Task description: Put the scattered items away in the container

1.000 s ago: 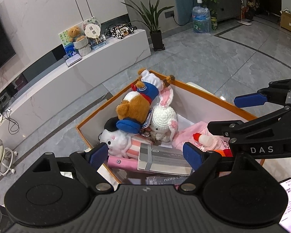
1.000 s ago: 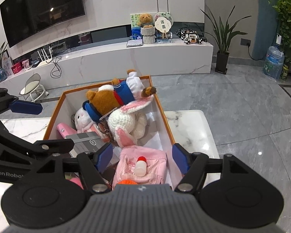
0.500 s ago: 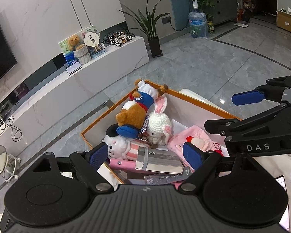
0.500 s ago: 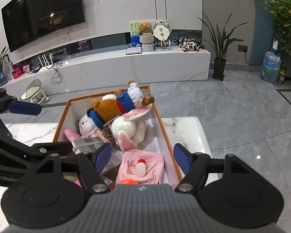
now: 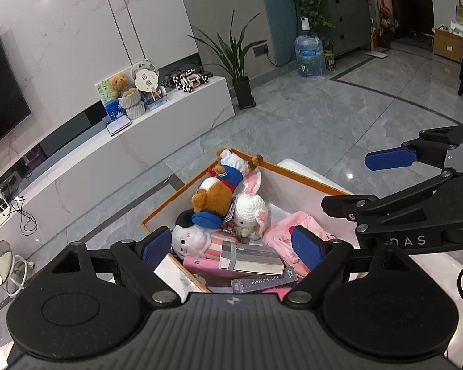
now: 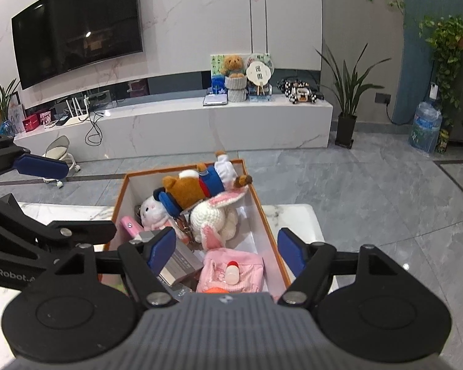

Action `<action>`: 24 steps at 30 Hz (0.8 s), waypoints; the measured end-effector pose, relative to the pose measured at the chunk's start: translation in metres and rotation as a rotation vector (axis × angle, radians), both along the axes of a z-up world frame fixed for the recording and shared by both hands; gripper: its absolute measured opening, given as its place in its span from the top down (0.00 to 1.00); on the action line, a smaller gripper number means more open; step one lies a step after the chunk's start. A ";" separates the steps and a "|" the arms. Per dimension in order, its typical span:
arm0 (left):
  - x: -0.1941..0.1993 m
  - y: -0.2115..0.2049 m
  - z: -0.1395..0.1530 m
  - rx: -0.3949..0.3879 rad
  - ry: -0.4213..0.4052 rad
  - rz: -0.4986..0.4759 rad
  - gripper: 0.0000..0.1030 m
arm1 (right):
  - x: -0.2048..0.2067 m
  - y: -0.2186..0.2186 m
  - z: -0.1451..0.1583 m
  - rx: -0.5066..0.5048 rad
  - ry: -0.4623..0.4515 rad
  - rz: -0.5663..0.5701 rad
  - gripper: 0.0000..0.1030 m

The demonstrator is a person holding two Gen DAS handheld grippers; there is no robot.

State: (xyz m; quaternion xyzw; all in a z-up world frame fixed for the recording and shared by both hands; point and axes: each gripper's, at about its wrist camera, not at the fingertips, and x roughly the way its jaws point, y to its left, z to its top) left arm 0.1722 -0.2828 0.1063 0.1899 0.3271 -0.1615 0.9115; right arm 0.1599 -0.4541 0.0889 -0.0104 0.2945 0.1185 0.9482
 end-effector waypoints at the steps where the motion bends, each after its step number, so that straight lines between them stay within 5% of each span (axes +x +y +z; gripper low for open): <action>1: -0.002 0.002 0.002 -0.008 -0.002 0.000 0.02 | -0.004 0.001 0.003 -0.005 -0.008 -0.002 0.27; 19: -0.057 0.047 -0.004 -0.358 -0.003 0.146 0.00 | -0.070 0.008 0.019 -0.011 -0.156 -0.081 0.03; 24: -0.063 0.047 -0.007 -0.395 -0.015 0.201 0.00 | -0.074 0.005 0.019 -0.002 -0.161 -0.109 0.01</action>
